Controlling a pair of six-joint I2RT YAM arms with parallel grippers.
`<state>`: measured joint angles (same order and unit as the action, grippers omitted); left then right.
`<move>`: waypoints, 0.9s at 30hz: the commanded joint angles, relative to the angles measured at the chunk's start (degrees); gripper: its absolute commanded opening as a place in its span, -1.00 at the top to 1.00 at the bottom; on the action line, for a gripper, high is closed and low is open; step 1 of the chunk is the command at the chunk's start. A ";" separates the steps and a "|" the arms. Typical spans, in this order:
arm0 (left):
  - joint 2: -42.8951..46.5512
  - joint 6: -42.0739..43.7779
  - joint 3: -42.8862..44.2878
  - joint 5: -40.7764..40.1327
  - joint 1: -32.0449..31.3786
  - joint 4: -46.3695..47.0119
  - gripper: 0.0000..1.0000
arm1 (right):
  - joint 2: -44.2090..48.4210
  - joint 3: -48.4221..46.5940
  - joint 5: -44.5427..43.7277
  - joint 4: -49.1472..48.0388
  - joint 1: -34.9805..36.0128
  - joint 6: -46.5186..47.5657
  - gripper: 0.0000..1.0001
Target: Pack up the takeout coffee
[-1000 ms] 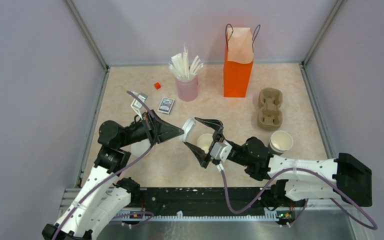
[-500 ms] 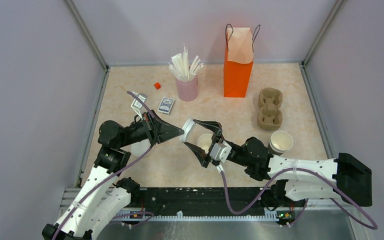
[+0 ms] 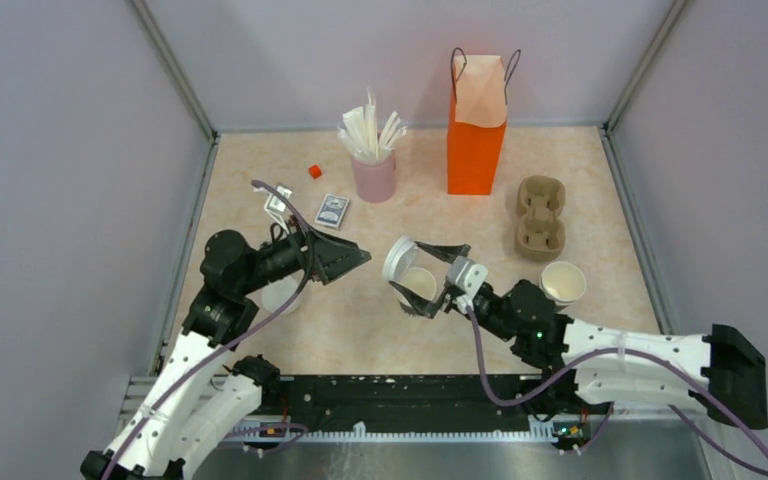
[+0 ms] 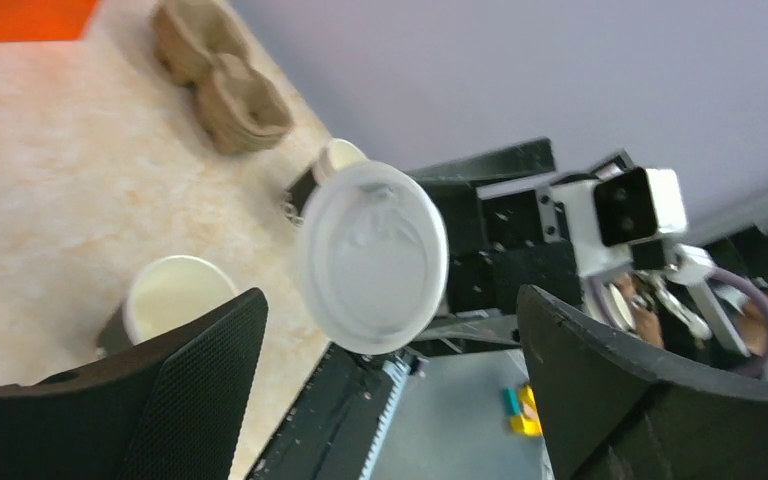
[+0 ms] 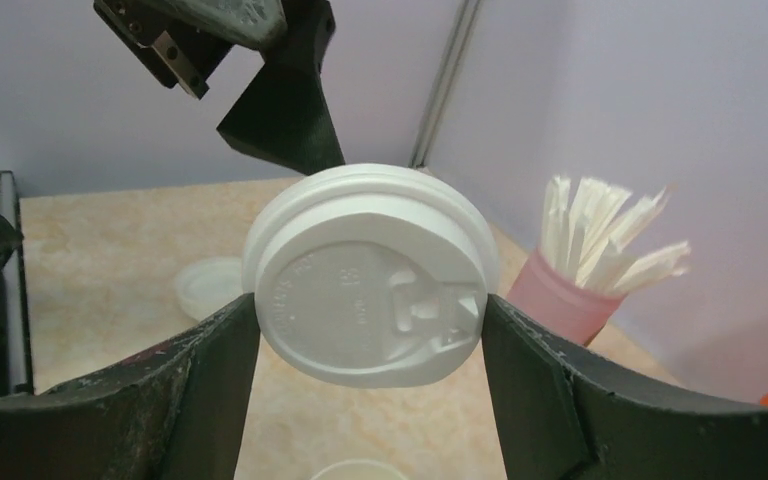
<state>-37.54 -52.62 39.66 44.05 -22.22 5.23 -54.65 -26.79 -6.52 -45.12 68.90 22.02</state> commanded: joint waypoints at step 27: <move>-3.84 19.89 -4.70 -35.90 0.16 -28.04 -0.91 | -25.32 -49.57 -4.13 93.25 -7.73 -31.94 -0.53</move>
<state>-43.22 -33.10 33.56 9.76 -22.20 -23.18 -76.40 -69.21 -12.23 40.18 62.37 -10.15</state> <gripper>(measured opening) 0.954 0.767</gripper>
